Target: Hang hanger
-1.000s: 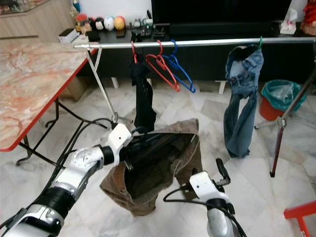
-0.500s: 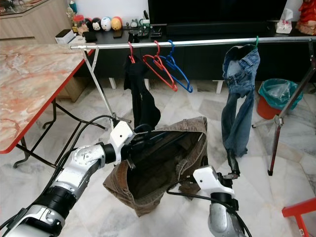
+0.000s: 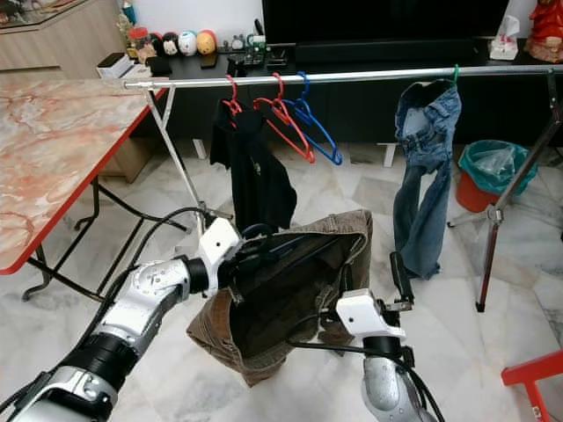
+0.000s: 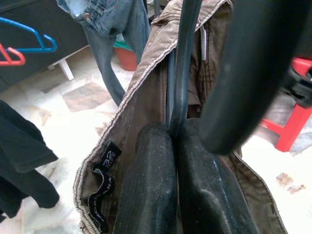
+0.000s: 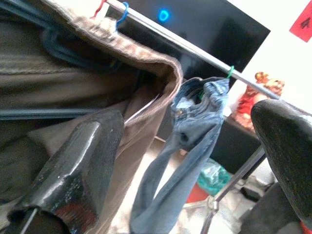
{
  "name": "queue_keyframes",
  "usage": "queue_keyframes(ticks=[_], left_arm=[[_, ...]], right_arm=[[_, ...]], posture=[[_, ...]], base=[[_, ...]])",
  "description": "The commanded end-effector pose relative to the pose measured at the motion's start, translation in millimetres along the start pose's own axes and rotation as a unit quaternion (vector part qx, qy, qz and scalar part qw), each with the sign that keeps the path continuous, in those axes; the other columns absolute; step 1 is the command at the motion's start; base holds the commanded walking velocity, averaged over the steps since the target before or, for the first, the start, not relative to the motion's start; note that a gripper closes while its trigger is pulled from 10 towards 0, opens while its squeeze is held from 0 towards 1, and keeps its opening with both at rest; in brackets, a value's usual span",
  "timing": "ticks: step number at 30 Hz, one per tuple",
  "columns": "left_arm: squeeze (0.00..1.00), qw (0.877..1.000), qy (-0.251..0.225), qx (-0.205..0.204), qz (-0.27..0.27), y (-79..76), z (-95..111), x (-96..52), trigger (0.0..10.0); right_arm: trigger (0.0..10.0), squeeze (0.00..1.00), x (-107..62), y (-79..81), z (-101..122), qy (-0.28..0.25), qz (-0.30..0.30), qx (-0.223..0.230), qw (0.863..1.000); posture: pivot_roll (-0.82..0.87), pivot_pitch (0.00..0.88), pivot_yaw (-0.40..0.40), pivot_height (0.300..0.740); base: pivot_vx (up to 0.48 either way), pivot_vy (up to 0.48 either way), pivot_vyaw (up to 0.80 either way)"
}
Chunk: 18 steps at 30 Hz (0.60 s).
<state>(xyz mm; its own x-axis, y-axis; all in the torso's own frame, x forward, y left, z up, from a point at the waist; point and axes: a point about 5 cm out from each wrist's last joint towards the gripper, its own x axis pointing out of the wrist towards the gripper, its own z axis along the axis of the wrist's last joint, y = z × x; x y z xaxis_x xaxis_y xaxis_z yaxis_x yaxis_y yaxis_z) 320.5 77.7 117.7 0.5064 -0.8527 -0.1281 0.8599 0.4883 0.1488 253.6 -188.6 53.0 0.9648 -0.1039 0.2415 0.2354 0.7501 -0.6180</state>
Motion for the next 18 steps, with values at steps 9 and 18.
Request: queue_keyframes(ticks=[9, 18], left_arm=[[0.00, 1.000, -0.023, 0.006, -0.003, 0.3, 9, -1.1, 10.0], [0.00, 1.000, -0.020, 0.004, -0.003, 0.7, 8, -2.4, 10.0]], right_arm=[[10.0, 0.00, -8.2, -18.7, -4, 0.013, -0.064, 0.004, 0.998], [10.0, 0.00, 4.2, -27.2, 16, -0.029, -0.078, 0.053, 0.995]], posture=[[0.04, 0.030, 0.106, 0.740], [0.04, 0.038, 0.106, 0.740]], base=[[0.000, 0.000, 0.00], [0.000, 0.000, 0.00]])
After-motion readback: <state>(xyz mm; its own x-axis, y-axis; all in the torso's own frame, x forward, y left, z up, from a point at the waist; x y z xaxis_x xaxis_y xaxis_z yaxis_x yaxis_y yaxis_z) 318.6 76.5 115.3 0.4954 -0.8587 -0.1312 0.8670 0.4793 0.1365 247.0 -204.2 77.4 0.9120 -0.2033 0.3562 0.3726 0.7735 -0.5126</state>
